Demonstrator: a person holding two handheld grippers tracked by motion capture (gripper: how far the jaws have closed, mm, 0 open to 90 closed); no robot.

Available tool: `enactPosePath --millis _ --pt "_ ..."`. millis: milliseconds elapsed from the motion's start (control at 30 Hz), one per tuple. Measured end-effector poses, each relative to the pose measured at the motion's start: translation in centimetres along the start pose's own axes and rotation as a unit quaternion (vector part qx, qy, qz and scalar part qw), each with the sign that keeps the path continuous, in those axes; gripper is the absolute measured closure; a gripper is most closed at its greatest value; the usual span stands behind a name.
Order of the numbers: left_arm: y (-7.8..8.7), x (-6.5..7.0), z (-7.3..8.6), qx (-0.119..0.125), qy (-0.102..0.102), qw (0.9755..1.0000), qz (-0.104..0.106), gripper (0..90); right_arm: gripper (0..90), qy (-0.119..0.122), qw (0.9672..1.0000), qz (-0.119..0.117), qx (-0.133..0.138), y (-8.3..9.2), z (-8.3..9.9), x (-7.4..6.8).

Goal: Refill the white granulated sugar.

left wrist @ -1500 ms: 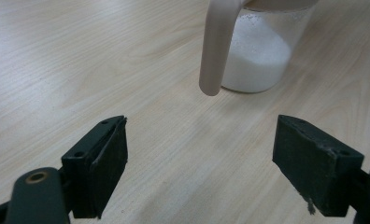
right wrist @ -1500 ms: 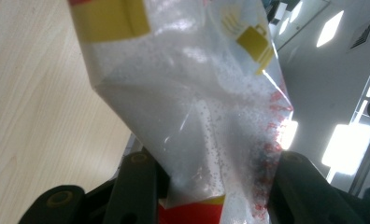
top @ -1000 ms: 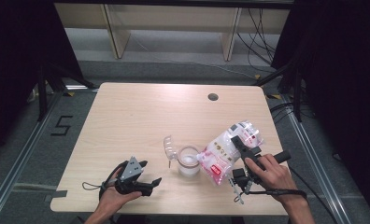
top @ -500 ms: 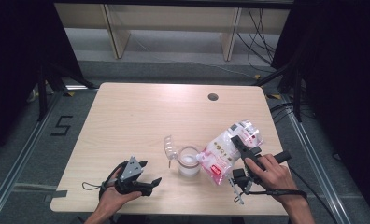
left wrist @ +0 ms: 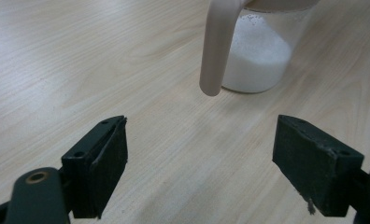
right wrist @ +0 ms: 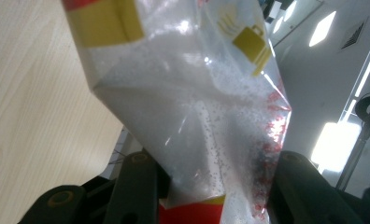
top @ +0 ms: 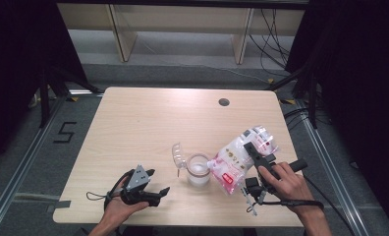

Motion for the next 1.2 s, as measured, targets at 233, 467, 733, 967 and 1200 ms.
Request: enactPosePath --millis 233,467,733,967,1200 --pt "0.01 0.00 -0.01 0.000 0.000 1.0000 0.000 17.7 65.2 0.014 0.9999 0.004 0.000 0.01 -0.05 0.15" --pt "0.01 0.00 -0.01 0.000 0.000 1.0000 0.000 17.7 65.2 0.023 0.9997 0.005 0.004 -0.04 -0.25 0.33" --pt "-0.01 0.01 0.00 0.000 0.000 1.0000 0.000 17.7 65.2 0.023 0.9997 0.001 -0.002 -0.04 -0.26 0.10" --pt "-0.08 0.06 -0.02 0.002 0.002 1.0000 -0.001 17.7 65.2 0.023 0.9997 0.004 -0.003 -0.03 -0.28 0.20" --pt "-0.08 0.06 -0.02 0.002 0.003 1.0000 -0.001 17.7 65.2 0.024 0.9997 0.002 -0.006 0.02 -0.25 0.20"
Point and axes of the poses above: each handheld gripper's, and its own axes: y roughly backward along the jaws, z roughly out of its underside, x roughly to its right, the point moved 5 cm from there along -y, roughly forward along the jaws, and after that the axes turned 6 degrees about -y, right-handed, at the moved point
